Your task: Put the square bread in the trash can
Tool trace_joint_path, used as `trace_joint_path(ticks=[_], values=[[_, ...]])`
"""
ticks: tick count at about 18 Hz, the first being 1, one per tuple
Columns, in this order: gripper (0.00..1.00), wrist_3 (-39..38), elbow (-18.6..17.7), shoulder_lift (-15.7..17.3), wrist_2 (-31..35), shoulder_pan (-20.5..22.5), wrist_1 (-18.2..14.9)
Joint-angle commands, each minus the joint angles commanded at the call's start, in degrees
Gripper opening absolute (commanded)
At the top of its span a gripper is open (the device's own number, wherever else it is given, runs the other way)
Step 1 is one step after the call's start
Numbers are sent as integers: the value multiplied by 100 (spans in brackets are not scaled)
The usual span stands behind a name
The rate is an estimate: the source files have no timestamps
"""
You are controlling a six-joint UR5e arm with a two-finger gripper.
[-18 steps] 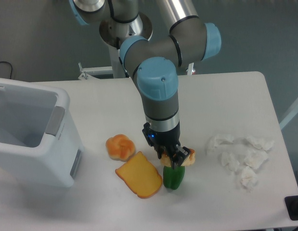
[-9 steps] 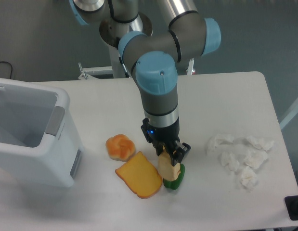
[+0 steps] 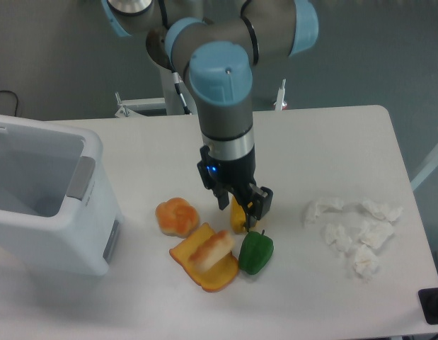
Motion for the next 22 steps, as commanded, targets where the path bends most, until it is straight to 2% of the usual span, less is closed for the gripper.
trace_joint_path(ticks=[1,3,6,8,10,13,17,22], values=[[64,-9,-96,0,-18,-9,0],[82,0,-263,-87,17,-61,17],[87,-9,-325,-579,26,-341,61],[100,-18,-352,-755,8,-588,61],[100,-53,-343,-992,-18,-703,79],[100,-543,-308,-1274,-27,-949,219],[100,-984,-229,-1660,-18,-1142,623],[100,-2643,-132,-1836,-27,-1371,659]])
